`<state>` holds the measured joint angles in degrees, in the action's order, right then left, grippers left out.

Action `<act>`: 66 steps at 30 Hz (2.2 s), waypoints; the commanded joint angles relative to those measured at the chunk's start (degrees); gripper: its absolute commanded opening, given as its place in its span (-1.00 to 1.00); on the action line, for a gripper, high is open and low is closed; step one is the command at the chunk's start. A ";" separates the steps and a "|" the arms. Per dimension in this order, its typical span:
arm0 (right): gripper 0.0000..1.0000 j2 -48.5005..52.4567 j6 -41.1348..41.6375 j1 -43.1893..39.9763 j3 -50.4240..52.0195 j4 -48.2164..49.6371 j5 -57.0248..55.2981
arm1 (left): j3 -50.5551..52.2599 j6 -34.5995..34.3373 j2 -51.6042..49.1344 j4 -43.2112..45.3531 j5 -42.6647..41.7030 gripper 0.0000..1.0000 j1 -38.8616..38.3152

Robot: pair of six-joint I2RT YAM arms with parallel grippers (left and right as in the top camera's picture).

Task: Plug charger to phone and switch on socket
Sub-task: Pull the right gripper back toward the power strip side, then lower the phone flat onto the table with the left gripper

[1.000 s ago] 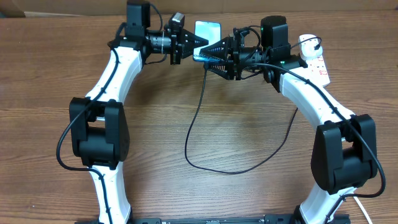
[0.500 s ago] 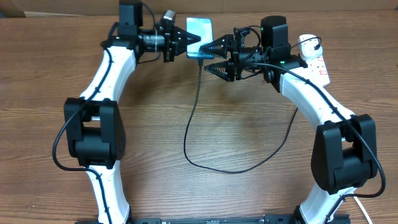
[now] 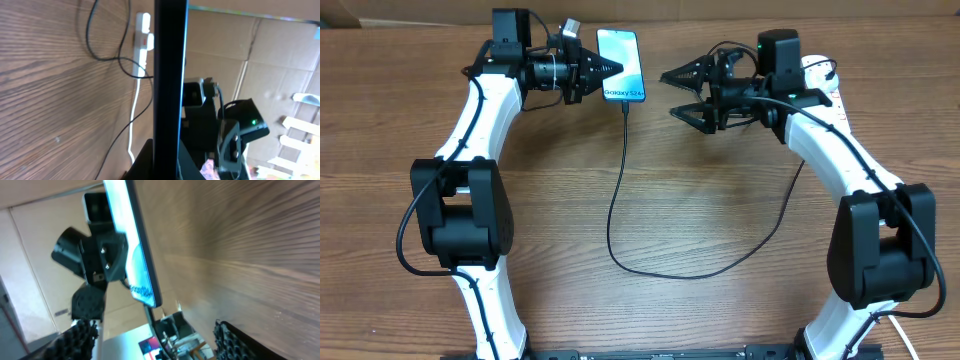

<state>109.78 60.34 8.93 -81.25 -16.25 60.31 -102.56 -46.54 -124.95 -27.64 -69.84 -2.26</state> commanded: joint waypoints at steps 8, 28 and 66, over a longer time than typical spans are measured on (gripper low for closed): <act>0.58 -1.33 -8.28 -2.54 -0.24 -6.64 -3.72 | -0.74 7.63 0.52 -6.71 4.85 -0.92 -1.01; 0.55 -1.33 -17.16 -7.19 -0.24 -13.94 -4.42 | -0.74 9.42 -7.17 -4.98 2.25 -0.92 -2.29; 0.55 -1.33 -18.47 -7.19 -0.22 -16.04 -6.78 | -0.74 17.03 -15.56 0.63 7.52 -0.92 -5.27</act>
<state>109.78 42.37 1.83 -81.25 -32.53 53.71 -102.56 -31.07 -140.14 -27.81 -59.53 -7.16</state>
